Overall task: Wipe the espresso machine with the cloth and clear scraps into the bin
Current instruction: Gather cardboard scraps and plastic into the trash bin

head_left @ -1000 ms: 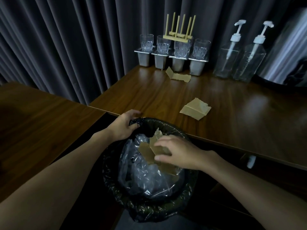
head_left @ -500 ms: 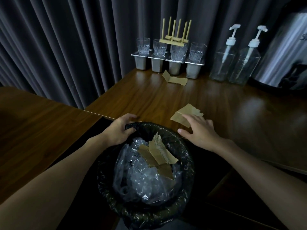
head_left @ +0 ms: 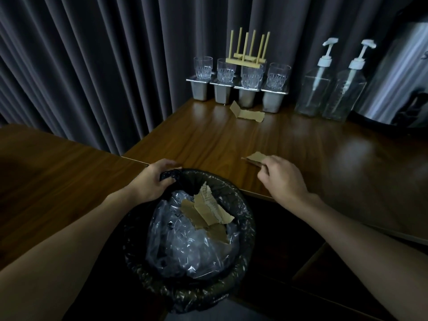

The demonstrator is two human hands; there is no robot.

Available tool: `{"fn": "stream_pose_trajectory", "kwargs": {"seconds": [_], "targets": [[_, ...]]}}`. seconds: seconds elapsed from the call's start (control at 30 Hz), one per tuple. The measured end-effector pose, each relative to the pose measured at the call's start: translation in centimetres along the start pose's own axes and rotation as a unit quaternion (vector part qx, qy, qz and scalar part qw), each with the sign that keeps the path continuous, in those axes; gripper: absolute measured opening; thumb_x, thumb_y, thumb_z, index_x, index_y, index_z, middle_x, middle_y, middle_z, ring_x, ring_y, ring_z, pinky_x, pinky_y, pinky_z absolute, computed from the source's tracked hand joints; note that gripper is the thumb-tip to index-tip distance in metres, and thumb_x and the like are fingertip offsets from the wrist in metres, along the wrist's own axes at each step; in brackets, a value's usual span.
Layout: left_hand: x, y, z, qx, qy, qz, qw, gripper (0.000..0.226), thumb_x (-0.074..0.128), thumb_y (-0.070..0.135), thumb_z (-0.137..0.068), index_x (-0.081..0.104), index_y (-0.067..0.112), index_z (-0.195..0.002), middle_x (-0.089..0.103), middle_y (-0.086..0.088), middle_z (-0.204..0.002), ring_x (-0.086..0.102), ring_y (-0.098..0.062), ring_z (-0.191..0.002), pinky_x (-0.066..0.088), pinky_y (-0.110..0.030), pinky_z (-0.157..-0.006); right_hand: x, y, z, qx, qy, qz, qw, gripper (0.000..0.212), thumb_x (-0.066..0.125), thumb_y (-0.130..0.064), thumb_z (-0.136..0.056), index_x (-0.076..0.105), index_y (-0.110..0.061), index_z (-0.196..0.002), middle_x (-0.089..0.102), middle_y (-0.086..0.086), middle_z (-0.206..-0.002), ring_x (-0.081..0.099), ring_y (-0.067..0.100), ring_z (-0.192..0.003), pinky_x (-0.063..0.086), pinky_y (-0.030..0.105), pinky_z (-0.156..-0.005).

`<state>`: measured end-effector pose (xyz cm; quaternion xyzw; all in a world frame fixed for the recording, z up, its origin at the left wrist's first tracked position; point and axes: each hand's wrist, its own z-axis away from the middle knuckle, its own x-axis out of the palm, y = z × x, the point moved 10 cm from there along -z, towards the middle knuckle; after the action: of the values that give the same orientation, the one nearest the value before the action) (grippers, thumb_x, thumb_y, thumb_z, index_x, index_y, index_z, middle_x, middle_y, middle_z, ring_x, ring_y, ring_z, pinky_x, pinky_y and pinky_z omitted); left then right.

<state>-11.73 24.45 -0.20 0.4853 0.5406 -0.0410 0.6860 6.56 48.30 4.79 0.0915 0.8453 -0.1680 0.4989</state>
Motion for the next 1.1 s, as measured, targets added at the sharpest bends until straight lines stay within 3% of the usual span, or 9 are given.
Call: {"fn": "stream_pose_trajectory", "kwargs": {"seconds": [0.07,0.17,0.33,0.5,0.57,0.67,0.9,1.0,1.1], "targets": [[-0.1,-0.3,0.0,-0.004,-0.001,0.003,1.0,0.048,0.063,0.015,-0.094,0.047,0.019,-0.139,0.06,-0.004,-0.128,0.059,-0.018,-0.115,0.051,-0.038,-0.098,-1.8,-2.3,0.4,-0.045,0.073,-0.062,0.994,0.009,0.058,-0.009,-0.09,0.065,-0.005,-0.092,0.063,0.005,-0.083,0.062,0.021,-0.071,0.041,0.025,-0.058],[-0.1,-0.3,0.0,-0.004,-0.003,0.008,1.0,0.048,0.062,0.014,-0.094,0.046,0.018,-0.139,0.06,-0.004,-0.127,0.06,-0.017,-0.113,0.052,-0.035,-0.096,-2.9,-7.2,1.6,-0.15,0.076,-0.16,0.973,0.017,0.053,-0.011,-0.091,0.065,-0.004,-0.1,0.066,0.006,-0.095,0.064,0.018,-0.085,0.052,0.024,-0.072],[-0.1,-0.4,-0.1,-0.012,-0.003,0.02,1.0,0.047,0.062,0.012,-0.094,0.047,0.021,-0.138,0.062,-0.003,-0.123,0.063,-0.016,-0.107,0.054,-0.035,-0.093,0.0,-12.4,4.1,-0.255,-0.085,-0.156,0.951,0.037,0.045,-0.042,-0.095,0.07,-0.015,-0.1,0.067,-0.006,-0.108,0.056,0.01,-0.112,0.038,0.033,-0.101],[-0.1,-0.6,-0.2,-0.02,-0.005,0.01,1.0,0.048,0.063,0.015,-0.094,0.047,0.023,-0.138,0.061,-0.003,-0.124,0.061,-0.02,-0.112,0.051,-0.042,-0.1,3.4,-13.2,5.2,-0.222,-0.204,-0.127,0.945,0.048,0.042,-0.043,-0.1,0.045,-0.022,-0.143,0.044,-0.008,-0.147,0.032,0.005,-0.138,0.025,0.032,-0.116],[-0.2,-0.5,-0.3,-0.019,-0.003,0.008,1.0,0.048,0.063,0.015,-0.094,0.047,0.021,-0.138,0.061,-0.003,-0.124,0.06,-0.019,-0.114,0.05,-0.041,-0.102,5.5,-13.8,6.2,-0.214,-0.288,-0.11,0.927,0.054,0.04,-0.046,-0.101,0.032,-0.026,-0.15,0.03,-0.008,-0.156,0.021,0.006,-0.144,0.021,0.034,-0.118],[0.0,-0.5,-0.4,-0.018,-0.008,0.011,1.0,0.047,0.062,0.014,-0.094,0.046,0.02,-0.139,0.061,-0.002,-0.124,0.06,-0.018,-0.113,0.05,-0.036,-0.1,7.2,-14.5,7.1,-0.223,-0.35,-0.083,0.906,0.053,0.039,-0.05,-0.101,0.037,-0.027,-0.148,0.034,-0.008,-0.155,0.025,0.009,-0.143,0.021,0.042,-0.117],[-0.2,-0.6,-0.7,-0.009,-0.014,0.015,1.0,0.048,0.062,0.012,-0.094,0.046,0.021,-0.138,0.061,0.0,-0.123,0.06,-0.015,-0.112,0.05,-0.029,-0.096,5.5,-12.7,1.2,-0.169,-0.248,-0.188,0.935,0.043,0.041,-0.047,-0.099,0.057,-0.021,-0.13,0.06,-0.004,-0.126,0.053,0.013,-0.117,0.045,0.043,-0.1],[-0.4,-0.9,-1.4,-0.011,-0.024,0.01,1.0,0.049,0.063,0.015,-0.093,0.045,0.027,-0.138,0.058,0.002,-0.128,0.057,-0.016,-0.118,0.049,-0.037,-0.102,5.4,-8.6,-4.0,-0.108,-0.185,-0.175,0.961,0.045,0.039,-0.048,-0.099,0.051,-0.024,-0.136,0.053,-0.004,-0.136,0.047,0.015,-0.126,0.042,0.045,-0.104],[-0.7,-1.5,-2.2,-0.02,-0.035,0.0,0.999,0.05,0.065,0.019,-0.093,0.045,0.034,-0.137,0.056,0.004,-0.133,0.056,-0.014,-0.12,0.05,-0.04,-0.102,7.9,-3.8,-8.2,-0.034,-0.213,-0.137,0.967,0.051,0.039,-0.046,-0.101,0.036,-0.024,-0.147,0.034,-0.003,-0.154,0.031,0.018,-0.141,0.03,0.048,-0.114]]}}
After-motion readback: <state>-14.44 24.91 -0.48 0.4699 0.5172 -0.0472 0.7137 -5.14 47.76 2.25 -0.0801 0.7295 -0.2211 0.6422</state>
